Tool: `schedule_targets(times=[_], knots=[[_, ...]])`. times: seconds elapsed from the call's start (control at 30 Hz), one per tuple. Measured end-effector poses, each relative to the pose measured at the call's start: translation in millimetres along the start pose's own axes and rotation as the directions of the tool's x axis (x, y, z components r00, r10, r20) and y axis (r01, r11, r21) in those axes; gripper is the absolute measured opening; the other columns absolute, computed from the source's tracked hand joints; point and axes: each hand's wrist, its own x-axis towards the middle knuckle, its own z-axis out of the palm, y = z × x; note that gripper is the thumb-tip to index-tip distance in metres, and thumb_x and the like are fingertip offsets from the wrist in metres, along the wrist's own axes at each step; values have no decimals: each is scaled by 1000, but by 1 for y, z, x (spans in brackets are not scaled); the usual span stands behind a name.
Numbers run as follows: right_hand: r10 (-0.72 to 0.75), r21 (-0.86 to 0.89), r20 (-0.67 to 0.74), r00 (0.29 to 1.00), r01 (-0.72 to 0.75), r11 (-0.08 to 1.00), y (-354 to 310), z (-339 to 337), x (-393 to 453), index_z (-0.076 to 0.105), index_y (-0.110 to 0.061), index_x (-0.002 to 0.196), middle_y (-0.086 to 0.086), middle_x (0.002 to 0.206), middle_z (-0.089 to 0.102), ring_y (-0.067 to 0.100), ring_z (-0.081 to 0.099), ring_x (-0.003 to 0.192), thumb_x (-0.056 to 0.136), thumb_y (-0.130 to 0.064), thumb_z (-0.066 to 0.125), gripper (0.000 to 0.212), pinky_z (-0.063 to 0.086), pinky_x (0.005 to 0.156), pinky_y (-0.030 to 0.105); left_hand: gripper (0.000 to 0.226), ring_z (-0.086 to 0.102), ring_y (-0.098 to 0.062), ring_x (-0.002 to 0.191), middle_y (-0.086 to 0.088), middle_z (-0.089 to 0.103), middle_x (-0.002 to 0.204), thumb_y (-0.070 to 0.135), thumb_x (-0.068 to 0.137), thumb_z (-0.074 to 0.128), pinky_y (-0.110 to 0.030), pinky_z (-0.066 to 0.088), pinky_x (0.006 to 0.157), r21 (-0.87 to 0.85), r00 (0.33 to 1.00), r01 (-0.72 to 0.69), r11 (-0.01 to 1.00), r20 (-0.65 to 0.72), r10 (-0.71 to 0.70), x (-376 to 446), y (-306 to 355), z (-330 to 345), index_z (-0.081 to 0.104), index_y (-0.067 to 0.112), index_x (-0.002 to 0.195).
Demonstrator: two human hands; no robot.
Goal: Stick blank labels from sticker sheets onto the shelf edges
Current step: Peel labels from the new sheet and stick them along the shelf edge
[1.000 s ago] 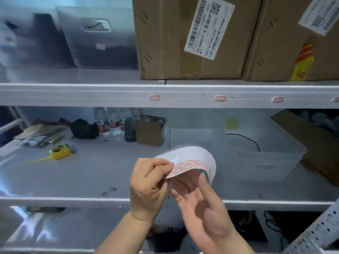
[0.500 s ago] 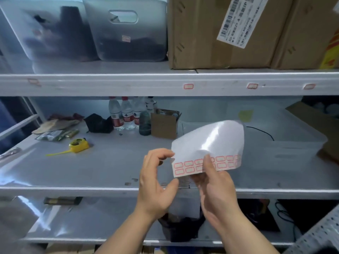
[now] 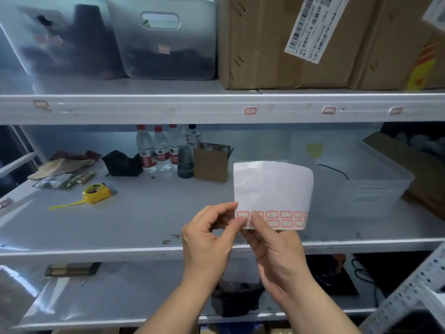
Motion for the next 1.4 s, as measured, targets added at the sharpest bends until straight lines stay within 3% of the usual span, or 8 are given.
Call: schedule_targets(times=[0.13, 0.33, 0.57, 0.73, 0.97, 1.27, 1.4], knots=[[-13, 34, 7, 1000, 13, 999, 1, -1, -2, 65, -1, 129, 20, 119, 75, 29, 74, 104, 82, -11, 73, 49, 62, 83, 30, 16, 70, -10, 73, 11, 73, 83, 27, 80, 83, -14, 53, 71, 68, 995, -102, 992, -4, 103, -2, 5, -2, 81, 23, 96], [-25, 34, -1, 1000, 25, 999, 4, -4, -4, 75, -5, 114, 20, 112, 76, 27, 76, 97, 79, -11, 78, 35, 62, 78, 29, 14, 65, -12, 73, 2, 72, 83, 16, 81, 84, -27, 55, 68, 165, 975, -218, 962, 2, 220, -3, 5, -5, 83, 13, 95], [-59, 6, -69, 996, 60, 998, 9, -5, -8, 66, 2, 125, 19, 113, 76, 24, 75, 96, 69, -14, 82, 60, 61, 74, 27, 10, 68, -9, 78, 10, 73, 86, 15, 86, 79, -20, 54, 71, 166, 985, -173, 971, 29, 171, -8, 5, -7, 83, 19, 94], [-82, 5, -90, 993, 83, 997, 12, -5, -10, 63, -1, 130, 17, 117, 75, 21, 75, 95, 75, -9, 77, 58, 61, 72, 25, 9, 69, -8, 77, 8, 75, 86, 13, 85, 83, -29, 57, 69, 251, 966, -257, 933, 33, 257, -7, 1, -6, 84, 17, 93], [-140, -49, -150, 979, 134, 990, 8, -2, -6, 65, -7, 129, 14, 112, 78, 20, 77, 94, 61, -21, 89, 73, 60, 71, 24, 9, 72, -1, 78, 10, 79, 89, 21, 85, 80, -25, 60, 69, 292, 933, -351, 890, 26, 359, -2, -2, -8, 84, 17, 93], [-167, -38, -208, 964, 162, 986, 12, -2, -8, 68, 1, 121, 18, 104, 78, 27, 75, 94, 68, -15, 84, 58, 60, 70, 25, 9, 72, -8, 91, 7, 77, 97, 15, 90, 76, -26, 58, 80, 279, 908, -413, 867, 52, 416, -6, -7, 0, 82, 13, 97], [-152, -27, -143, 978, 150, 988, 11, -4, -9, 68, -2, 122, 17, 108, 77, 26, 74, 97, 77, -12, 77, 47, 62, 76, 27, 8, 68, -5, 83, 10, 74, 92, 15, 88, 76, -20, 54, 74, 176, 948, -317, 932, 95, 305, -1, -6, 3, 80, 14, 95]])
